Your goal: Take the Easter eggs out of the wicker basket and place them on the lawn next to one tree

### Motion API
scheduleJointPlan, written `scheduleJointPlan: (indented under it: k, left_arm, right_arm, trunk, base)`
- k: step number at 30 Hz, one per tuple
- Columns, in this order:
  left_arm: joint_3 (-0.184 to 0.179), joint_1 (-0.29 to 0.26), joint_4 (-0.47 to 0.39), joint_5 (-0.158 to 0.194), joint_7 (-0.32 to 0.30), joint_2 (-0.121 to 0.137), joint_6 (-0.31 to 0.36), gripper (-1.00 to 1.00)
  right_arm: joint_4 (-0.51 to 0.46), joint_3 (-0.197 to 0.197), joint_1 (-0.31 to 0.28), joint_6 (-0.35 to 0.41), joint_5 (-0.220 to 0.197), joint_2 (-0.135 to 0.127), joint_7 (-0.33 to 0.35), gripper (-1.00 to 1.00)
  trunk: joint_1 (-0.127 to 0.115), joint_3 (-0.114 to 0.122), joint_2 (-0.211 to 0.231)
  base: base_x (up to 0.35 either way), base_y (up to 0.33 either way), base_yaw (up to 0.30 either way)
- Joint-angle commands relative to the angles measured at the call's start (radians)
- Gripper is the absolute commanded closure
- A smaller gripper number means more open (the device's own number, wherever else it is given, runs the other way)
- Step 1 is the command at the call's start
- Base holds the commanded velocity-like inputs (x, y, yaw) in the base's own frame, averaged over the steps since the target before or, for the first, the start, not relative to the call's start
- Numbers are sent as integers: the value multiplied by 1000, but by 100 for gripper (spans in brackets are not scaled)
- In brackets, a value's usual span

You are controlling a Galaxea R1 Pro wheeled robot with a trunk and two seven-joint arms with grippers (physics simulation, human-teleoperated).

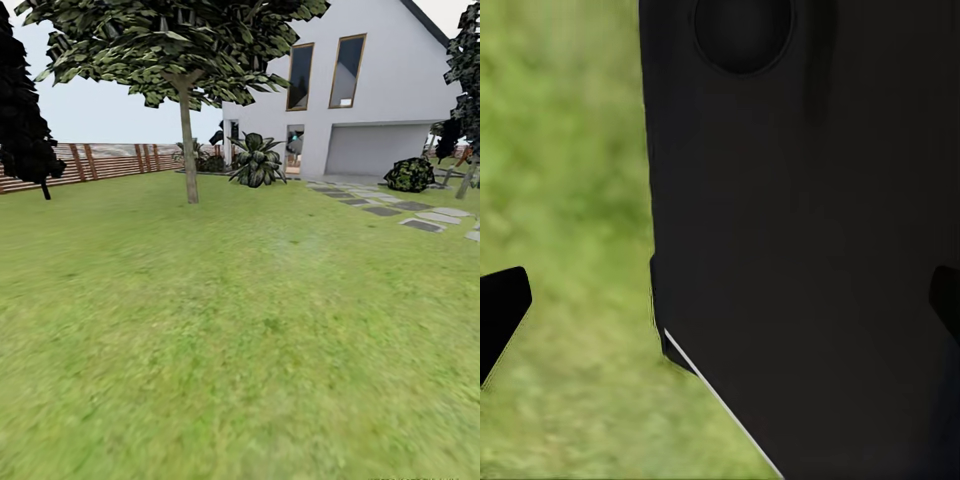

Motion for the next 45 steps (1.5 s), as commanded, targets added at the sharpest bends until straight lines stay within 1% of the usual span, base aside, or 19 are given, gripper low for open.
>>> scheduleJointPlan:
  k: [1,36,45]
  left_arm:
    - [0,0,-1,0,1,0,0,-100]
    - [0,0,-2,0,0,0,1,-100]
    - [0,0,-3,0,0,0,3,-100]
  right_arm:
    - [0,-1,-1,-1,-1,0,0,-100]
    - [0,-2,-1,-1,-1,0,0,-100]
    - [1,1,-1,1,0,0,0,-100]
  trunk:
    - [0,-1,0]
    - [0,-15,0]
    - [0,-15,0]
  base:
    - [224,-266,-300]
    - [226,-264,-299]
    - [307,-126,-53]
